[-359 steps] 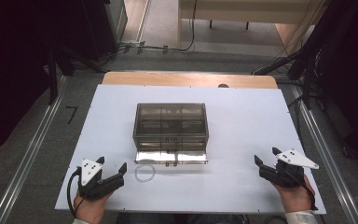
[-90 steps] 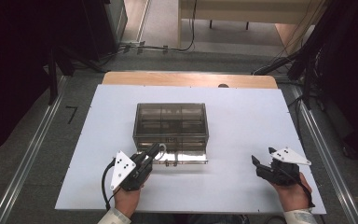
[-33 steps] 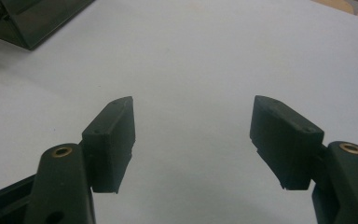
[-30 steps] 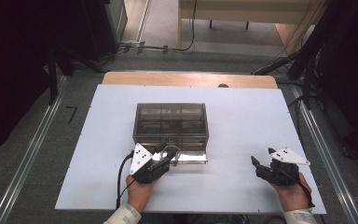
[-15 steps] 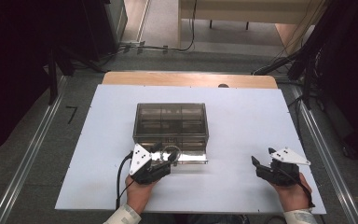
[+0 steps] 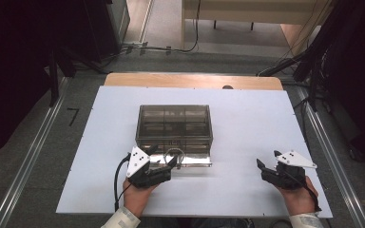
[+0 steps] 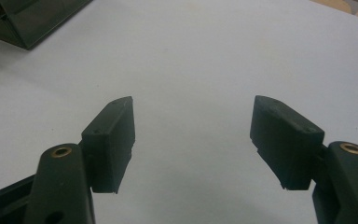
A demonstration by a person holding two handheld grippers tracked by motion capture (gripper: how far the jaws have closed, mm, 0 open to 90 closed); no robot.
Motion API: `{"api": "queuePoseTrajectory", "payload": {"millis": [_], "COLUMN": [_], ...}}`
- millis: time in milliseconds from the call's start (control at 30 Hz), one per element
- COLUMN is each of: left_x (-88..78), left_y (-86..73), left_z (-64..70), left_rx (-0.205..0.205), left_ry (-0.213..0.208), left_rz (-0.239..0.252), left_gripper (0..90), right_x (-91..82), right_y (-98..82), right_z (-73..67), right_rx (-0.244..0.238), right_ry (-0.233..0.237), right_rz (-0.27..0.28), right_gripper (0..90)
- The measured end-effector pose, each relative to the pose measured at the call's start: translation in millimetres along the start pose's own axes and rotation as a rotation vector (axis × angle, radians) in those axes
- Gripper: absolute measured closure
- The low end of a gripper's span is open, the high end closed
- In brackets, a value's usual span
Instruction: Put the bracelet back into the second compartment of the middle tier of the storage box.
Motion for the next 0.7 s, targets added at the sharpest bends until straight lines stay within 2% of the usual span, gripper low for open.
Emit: {"api": "queuePoseTrajectory", "payload": {"millis": [100,333,500,700], "left_x": [-3.0,-12.0,-21.8,-36.6], "left_y": [1.6,4.8,6.2,6.2], "left_z": [-1.0,-7.5,-15.5,-28.6], "left_rx": [0.008,0.000,-0.005,0.011], "left_ry": [0.001,0.017,0.038,0.080], "left_rz": [-0.003,0.005,0.016,0.021], "left_gripper": [17.7,14.7,13.6,13.6], "right_x": [-0.1,-0.2,-0.3,-0.3], "right_y": [-0.4,-0.8,-1.0,-1.0], "right_z": [0.2,0.5,0.8,0.6], "right_rx": [0.001,0.002,0.006,0.003], "right_ry": [0.000,-0.002,-0.004,-0.004], "right_rz": [-0.001,-0.002,-0.005,-0.004], "right_gripper": [29.3,29.3,29.3,29.3]}}
Point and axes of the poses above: each handheld gripper's, and its own axes: x roughly forward along the jaws, y roughly out of its top, z roughly to its right, the point moved 1 cm from there along x, roughly forward along the jaws, and after that the axes turned 2 degrees about -z, right-handed, at the moved point
